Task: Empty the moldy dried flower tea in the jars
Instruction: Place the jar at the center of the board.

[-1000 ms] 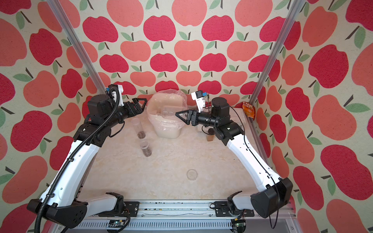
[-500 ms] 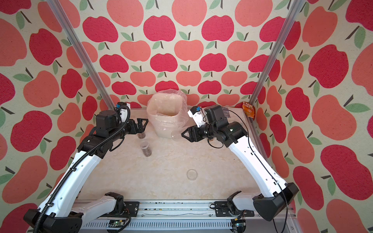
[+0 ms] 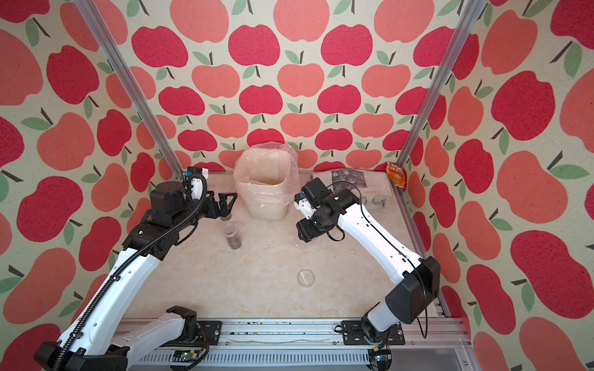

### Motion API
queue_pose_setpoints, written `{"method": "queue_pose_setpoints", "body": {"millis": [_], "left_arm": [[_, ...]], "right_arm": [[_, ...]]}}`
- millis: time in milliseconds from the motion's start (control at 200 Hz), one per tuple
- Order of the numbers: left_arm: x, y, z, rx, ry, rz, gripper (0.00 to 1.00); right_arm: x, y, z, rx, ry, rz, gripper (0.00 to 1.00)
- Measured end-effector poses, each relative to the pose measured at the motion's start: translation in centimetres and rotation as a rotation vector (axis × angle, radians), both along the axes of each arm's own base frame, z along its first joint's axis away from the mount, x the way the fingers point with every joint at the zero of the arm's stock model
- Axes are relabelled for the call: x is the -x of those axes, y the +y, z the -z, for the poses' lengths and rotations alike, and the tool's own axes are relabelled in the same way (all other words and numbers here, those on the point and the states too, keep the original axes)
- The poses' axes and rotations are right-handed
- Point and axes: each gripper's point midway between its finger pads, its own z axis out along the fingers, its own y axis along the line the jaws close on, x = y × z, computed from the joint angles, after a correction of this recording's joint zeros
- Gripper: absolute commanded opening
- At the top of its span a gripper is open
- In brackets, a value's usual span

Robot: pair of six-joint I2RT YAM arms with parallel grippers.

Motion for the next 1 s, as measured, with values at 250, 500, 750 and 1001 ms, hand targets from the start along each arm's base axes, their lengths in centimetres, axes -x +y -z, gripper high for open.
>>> {"method": "queue_pose_setpoints", "body": {"millis": [250,500,750,1001], "left_arm": [[-0.3,-0.1,0.5,0.002,-0.007,0.0,0.99],[-0.5,-0.1,0.6,0.003,-0.02,0.001,0.99],[-0.5,-0.2,0.7,-0.003,-0.021,0.004,0.99],[-0.6,-0.1,0.7,-0.004,-0.021,0.003,0.99]], "right_arm": [[-1.1,0.0,4.2,0.125,0.054,-0.013,0.38],[-1.2,0.5,7.0,0.198,0.087,-0.045,0.39],[-0.8,0.9,9.3,0.249,0.11,-0.081,0.45],[-0.1,1.0,10.4,0.291,0.11,-0.106,0.6]]}}
